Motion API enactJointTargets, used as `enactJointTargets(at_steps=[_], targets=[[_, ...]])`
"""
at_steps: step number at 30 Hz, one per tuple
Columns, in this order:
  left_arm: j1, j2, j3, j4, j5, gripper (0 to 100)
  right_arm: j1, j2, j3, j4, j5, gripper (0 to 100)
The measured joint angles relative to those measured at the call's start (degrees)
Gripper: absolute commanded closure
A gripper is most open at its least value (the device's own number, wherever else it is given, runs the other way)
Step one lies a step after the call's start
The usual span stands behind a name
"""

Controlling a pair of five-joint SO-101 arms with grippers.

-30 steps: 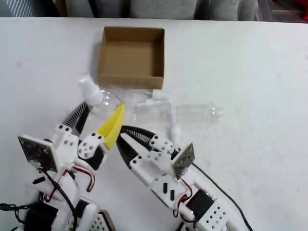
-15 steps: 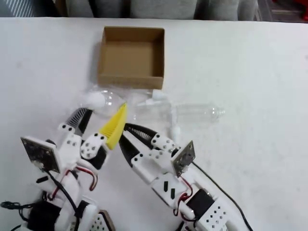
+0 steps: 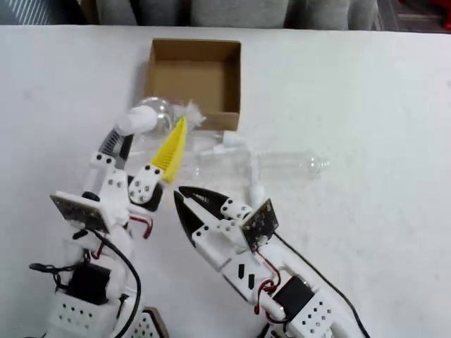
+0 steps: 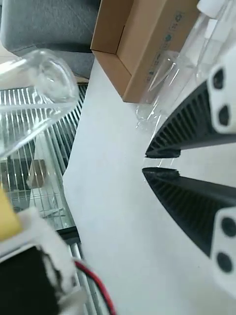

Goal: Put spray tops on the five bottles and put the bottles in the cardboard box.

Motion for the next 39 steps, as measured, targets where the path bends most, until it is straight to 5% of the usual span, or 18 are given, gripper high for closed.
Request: enactJointTargets(at_steps=[7, 23, 39], targets=[[-2.4, 24.0, -8.8, -9.8, -0.3, 98, 3.3, -0.4, 0.0, 4.4, 0.0, 98.1], [-8.6, 87.2, -44.8, -27.9, -0.4, 98, 23.8, -0.4, 0.0, 19.2, 0.0, 98.1], [-12.1, 131.9, -88.4, -22.2, -0.4, 98, 24.7, -0.4, 0.0, 19.2, 0.0, 98.1]])
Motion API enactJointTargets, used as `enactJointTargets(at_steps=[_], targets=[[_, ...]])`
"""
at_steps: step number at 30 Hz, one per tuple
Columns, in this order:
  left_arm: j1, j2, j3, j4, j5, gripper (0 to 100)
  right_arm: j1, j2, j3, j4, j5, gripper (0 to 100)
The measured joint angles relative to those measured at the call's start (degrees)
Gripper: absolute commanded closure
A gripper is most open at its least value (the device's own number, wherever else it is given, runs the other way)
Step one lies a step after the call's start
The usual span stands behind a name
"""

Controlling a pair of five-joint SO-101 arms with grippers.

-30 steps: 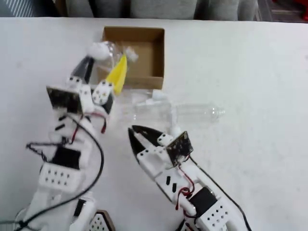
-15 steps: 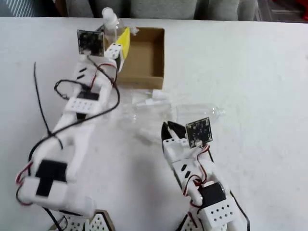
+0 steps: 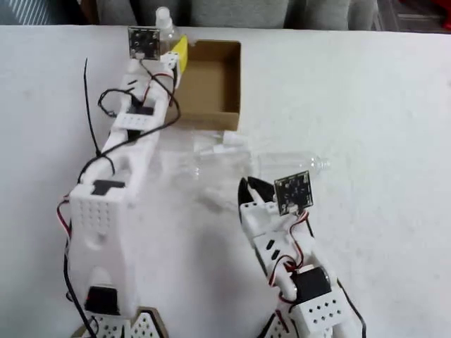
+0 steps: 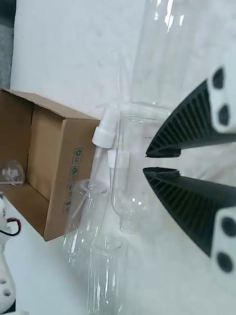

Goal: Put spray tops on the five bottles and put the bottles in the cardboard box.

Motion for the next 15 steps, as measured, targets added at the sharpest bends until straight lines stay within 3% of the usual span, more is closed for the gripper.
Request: enactJointTargets(at_steps=[15], targets=[[-2.2, 22.2, -33.5, 15.5, 0.0, 98, -0.1, 0.0, 0.0, 0.0, 0.0, 98.1]])
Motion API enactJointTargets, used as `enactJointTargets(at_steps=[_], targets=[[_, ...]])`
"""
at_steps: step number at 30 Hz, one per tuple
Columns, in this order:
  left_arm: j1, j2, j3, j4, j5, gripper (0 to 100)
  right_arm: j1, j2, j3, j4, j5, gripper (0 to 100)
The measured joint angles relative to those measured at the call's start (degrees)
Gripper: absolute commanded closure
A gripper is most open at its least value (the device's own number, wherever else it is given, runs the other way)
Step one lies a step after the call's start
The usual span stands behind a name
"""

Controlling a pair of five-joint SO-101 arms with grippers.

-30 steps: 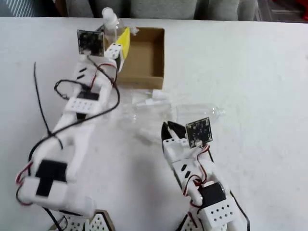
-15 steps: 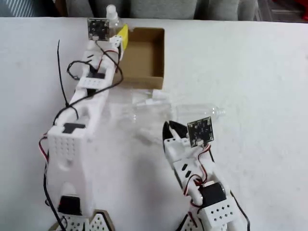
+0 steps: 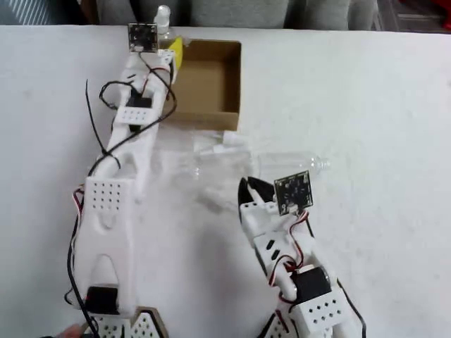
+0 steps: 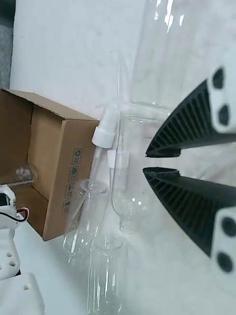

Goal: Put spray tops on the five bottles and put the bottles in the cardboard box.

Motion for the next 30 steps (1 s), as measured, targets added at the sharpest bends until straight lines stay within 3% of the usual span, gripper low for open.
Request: enactJointTargets(at_steps=[17, 25, 30], targets=[[0.0, 18.6, -30.9, 12.1, 0.1, 97, 0.0, 0.0, 0.0, 0.0, 0.0, 98.1], [0.0, 22.5, -41.1, 19.1, 0.1, 75, 0.0, 0.0, 0.0, 0.0, 0.0, 98.1], [0.0, 23.5, -44.9, 23.6, 0.1, 72, 0.0, 0.0, 0.0, 0.0, 0.0, 98.1]])
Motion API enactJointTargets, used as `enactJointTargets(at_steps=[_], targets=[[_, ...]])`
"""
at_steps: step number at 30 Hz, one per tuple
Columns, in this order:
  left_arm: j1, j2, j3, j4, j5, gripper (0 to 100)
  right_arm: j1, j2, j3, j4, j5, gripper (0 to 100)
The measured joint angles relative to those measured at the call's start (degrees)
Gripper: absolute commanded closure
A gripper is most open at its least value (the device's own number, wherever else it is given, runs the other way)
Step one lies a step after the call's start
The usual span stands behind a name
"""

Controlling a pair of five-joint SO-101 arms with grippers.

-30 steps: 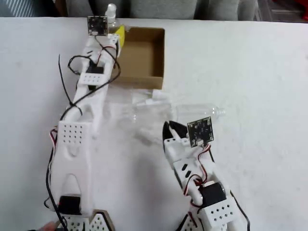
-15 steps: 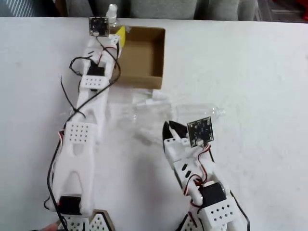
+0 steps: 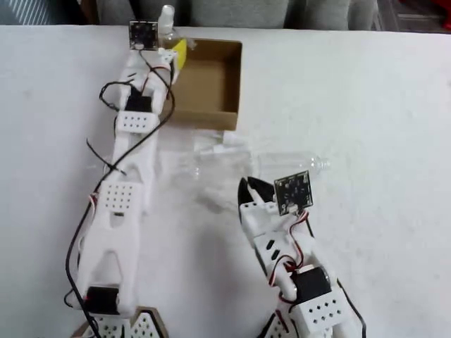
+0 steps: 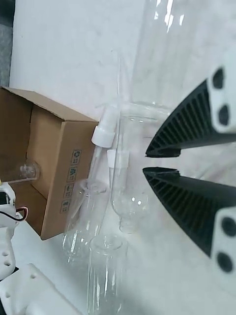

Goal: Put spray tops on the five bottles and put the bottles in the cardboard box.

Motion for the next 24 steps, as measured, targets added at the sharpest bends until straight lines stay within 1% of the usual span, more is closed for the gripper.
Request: enactJointTargets(at_steps=[20, 24], targets=[[0.0, 0.2, -0.2, 0.1, 0.0, 71, 0.0, 0.0, 0.0, 0.0, 0.0, 98.1], [-0.2, 0.2, -2.8, 4.5, 0.0, 71, 0.0, 0.0, 0.0, 0.0, 0.0, 98.1]])
